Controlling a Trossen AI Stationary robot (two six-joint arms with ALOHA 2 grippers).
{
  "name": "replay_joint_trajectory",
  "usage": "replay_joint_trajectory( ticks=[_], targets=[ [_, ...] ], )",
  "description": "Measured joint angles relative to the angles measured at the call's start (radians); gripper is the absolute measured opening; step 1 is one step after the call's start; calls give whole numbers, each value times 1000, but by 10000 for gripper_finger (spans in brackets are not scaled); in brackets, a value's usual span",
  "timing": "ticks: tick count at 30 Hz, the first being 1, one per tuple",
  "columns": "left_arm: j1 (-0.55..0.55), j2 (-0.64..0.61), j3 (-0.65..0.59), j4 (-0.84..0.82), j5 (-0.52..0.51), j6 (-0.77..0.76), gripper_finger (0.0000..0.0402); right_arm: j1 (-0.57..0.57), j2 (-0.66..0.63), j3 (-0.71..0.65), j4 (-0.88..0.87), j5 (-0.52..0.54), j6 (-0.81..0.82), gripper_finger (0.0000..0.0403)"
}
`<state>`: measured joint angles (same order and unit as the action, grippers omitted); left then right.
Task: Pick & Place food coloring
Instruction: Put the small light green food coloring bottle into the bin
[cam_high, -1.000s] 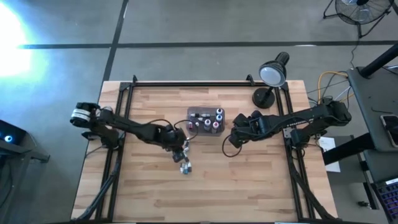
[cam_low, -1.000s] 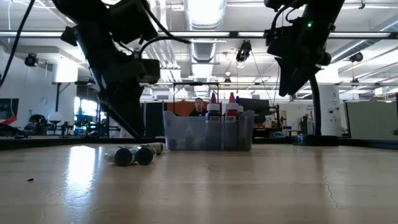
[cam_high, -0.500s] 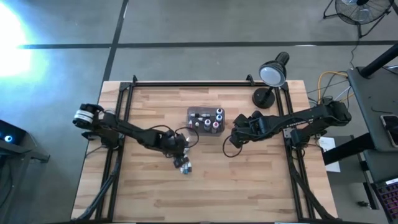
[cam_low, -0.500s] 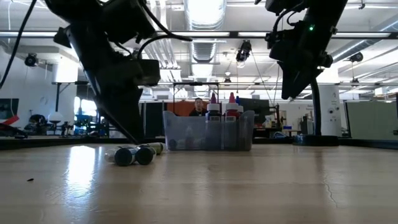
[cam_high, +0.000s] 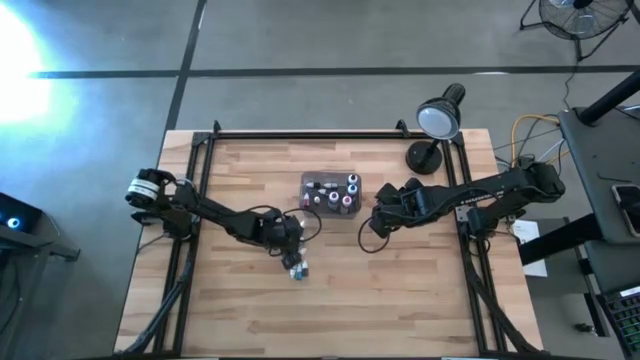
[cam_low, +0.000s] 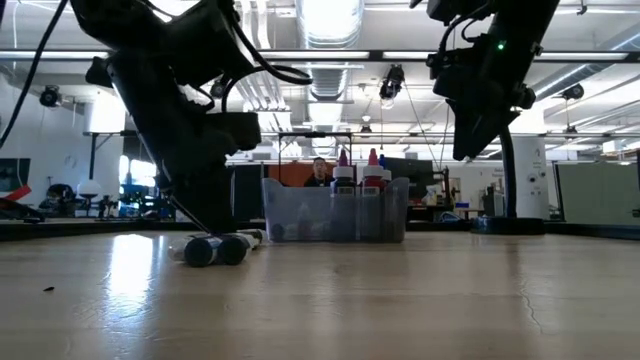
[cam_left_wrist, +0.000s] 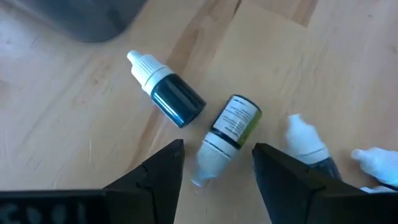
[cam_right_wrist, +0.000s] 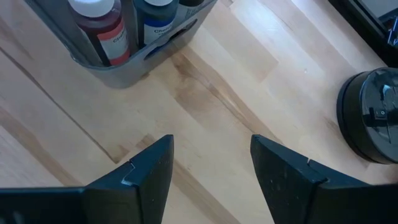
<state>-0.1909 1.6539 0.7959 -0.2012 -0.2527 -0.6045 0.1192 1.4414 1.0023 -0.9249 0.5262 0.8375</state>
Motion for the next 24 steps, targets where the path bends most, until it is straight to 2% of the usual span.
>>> replay_joint_trajectory(
  ticks=[4,12,18,24],
  targets=[
    [0,1,0,-1,0,19,153,0,0,-1,0,0,0,208],
    [1,2,-1,2,30,135,76,0,0,-5,-2,0,0,208],
    [2,-7,-1,-2,62,140,41,0,0,-6,-3,0,0,208],
    [1,-113,8,-205,93,133,32,0,0,-6,-6,0,0,208]
  ],
)
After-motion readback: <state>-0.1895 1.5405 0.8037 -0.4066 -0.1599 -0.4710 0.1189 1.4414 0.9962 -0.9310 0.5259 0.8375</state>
